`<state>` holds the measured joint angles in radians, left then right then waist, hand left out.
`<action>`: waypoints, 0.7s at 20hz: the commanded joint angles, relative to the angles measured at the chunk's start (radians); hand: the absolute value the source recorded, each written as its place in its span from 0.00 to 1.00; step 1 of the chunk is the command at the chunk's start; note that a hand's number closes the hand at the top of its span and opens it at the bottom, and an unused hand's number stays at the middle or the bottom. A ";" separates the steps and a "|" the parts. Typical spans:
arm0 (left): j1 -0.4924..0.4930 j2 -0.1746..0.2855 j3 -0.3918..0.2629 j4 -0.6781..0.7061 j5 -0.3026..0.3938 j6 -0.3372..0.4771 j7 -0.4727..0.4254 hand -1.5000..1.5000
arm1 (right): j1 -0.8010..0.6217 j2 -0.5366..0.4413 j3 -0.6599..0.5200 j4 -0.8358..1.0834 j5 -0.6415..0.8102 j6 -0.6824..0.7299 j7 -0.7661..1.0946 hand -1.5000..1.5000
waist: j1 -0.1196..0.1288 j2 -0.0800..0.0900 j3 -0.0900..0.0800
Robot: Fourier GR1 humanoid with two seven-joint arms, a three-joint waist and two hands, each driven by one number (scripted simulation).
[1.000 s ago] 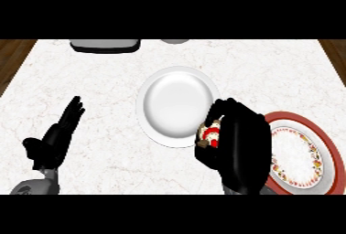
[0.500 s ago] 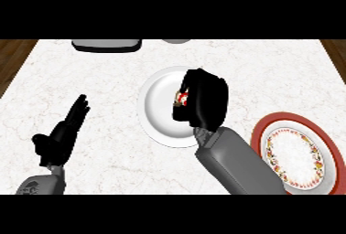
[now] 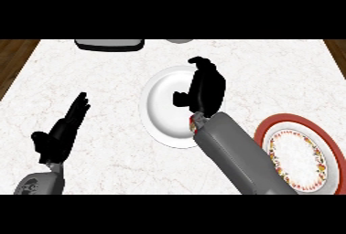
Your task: Pick the cupcake from the plate and place it in the plate
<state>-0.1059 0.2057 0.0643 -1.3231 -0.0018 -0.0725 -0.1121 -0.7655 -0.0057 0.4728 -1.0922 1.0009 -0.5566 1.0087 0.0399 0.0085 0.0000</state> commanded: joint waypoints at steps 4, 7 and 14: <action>0.016 -0.001 0.001 0.002 -0.003 -0.006 -0.020 0.50 | -0.040 0.005 0.003 0.083 -0.097 -0.314 0.067 0.00 | 0.004 -0.001 0.000; -0.018 -0.009 0.000 0.012 -0.014 0.015 0.002 0.50 | -0.025 0.005 -0.028 0.042 -0.065 -0.439 0.048 0.00 | -0.014 -0.003 0.001; 0.029 0.010 0.037 0.014 0.006 0.004 -0.036 0.50 | 0.251 -0.012 -0.058 -0.223 -0.221 -0.574 -0.179 0.00 | -0.049 -0.008 0.002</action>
<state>-0.0846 0.2185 0.0905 -1.3254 0.0082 -0.0780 -0.1181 -0.6491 -0.0082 0.4111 -1.2013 0.8529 -0.9791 0.9072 0.0065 0.0006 0.0014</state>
